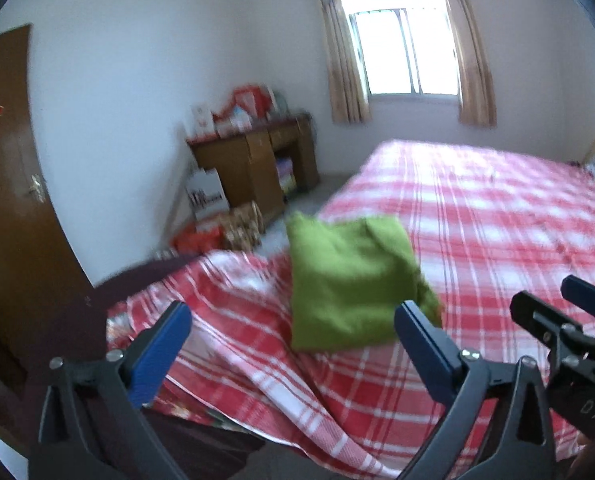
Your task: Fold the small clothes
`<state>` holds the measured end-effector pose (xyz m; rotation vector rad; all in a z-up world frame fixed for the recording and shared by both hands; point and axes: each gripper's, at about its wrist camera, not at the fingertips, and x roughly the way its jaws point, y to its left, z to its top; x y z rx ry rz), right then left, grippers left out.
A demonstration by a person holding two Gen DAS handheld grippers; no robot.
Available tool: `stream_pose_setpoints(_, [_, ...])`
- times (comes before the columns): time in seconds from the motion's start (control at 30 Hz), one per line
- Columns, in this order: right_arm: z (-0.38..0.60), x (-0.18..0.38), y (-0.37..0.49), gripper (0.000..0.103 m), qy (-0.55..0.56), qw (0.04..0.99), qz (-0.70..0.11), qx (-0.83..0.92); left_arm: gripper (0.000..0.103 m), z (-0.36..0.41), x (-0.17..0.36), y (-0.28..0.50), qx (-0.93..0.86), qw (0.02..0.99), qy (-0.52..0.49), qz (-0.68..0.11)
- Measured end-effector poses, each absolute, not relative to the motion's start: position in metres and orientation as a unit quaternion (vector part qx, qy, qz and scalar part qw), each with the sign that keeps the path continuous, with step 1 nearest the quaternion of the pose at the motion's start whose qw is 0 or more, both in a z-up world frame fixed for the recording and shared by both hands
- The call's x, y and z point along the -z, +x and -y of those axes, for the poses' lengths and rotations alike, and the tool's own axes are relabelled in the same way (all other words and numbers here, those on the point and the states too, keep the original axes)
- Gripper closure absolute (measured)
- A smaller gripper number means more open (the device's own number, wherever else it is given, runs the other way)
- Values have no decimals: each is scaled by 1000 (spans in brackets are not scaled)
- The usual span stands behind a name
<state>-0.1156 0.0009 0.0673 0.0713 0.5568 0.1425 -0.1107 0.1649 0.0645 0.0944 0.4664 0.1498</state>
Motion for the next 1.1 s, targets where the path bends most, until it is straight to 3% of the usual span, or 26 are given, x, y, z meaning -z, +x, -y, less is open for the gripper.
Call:
stream_pose_setpoints(0.07, [-5,-81,-123,20,32,964,-254,-72,0,-167,-76,-119,-81,973,46,-210])
stream_pose_setpoints(0.3, [-13,-129,-147,18,44,979,-181,-77,0,-179,-104,-141,-92,982,30,-162])
stream_pose_setpoints(0.5, [-14,-137,-166,14,52,988,-134,-62,0,-183,-107,-144,-96,983,23,-153])
stream_pose_setpoints(1.1, [-4,-129,-167,13,77,986,-138,-53,0,-175,-104,-144,-99,982,35,-158])
